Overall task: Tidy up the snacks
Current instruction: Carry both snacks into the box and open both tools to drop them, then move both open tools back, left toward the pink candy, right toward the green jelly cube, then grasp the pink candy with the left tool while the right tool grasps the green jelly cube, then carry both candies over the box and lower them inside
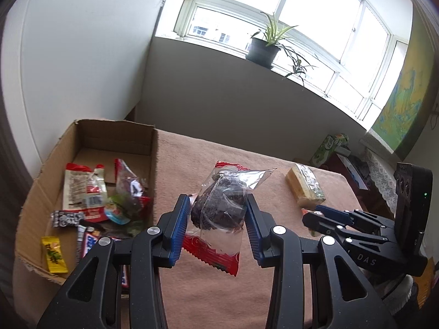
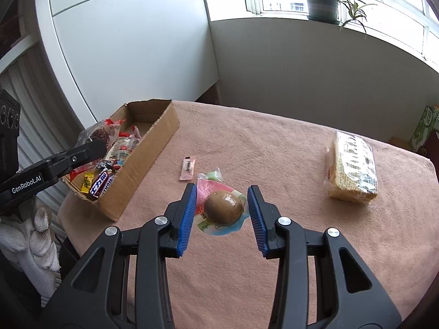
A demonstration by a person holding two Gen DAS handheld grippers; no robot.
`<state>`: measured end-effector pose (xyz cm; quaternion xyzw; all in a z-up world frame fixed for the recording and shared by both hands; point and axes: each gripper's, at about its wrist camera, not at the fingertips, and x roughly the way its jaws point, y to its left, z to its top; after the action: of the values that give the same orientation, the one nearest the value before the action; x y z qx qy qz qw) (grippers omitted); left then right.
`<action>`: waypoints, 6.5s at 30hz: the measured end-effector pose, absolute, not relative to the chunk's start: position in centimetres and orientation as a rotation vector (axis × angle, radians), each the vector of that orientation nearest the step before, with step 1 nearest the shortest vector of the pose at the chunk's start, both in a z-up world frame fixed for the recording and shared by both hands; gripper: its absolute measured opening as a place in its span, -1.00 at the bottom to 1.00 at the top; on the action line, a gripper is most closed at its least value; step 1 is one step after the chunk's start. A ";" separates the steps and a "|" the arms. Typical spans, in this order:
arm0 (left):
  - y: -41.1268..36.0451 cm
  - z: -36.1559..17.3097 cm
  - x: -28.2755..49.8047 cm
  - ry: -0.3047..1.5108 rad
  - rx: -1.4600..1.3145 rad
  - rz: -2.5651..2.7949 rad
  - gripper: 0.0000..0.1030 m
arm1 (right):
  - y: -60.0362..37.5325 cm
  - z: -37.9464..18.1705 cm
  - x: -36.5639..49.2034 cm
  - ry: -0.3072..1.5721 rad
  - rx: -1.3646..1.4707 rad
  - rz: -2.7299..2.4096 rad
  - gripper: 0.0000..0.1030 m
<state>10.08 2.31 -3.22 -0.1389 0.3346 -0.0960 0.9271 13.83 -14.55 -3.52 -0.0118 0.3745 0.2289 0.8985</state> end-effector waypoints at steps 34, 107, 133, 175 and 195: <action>15.1 -4.9 7.1 0.669 -0.289 0.112 -0.25 | 4.0 -4.8 14.7 0.805 -0.206 0.728 -0.18; -3.7 -9.5 11.6 0.835 -0.101 -0.174 -0.25 | -11.5 -12.4 26.8 0.934 -0.232 0.464 -0.39; -3.9 -12.6 19.4 0.915 -0.110 -0.047 -0.63 | -14.9 -12.4 25.2 0.935 -0.175 0.422 -0.40; 1.7 -4.3 8.4 0.711 -0.148 -0.103 -0.63 | -10.5 -2.6 16.1 0.775 -0.125 0.485 -0.43; 11.8 -5.5 7.7 0.704 -0.237 0.078 -0.63 | 1.6 -2.0 21.7 0.774 -0.156 0.624 -0.43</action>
<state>7.65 11.83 -5.49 -0.1158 0.3437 0.0383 0.9311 21.67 1.61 -1.97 -0.0749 0.3708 0.2992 0.8760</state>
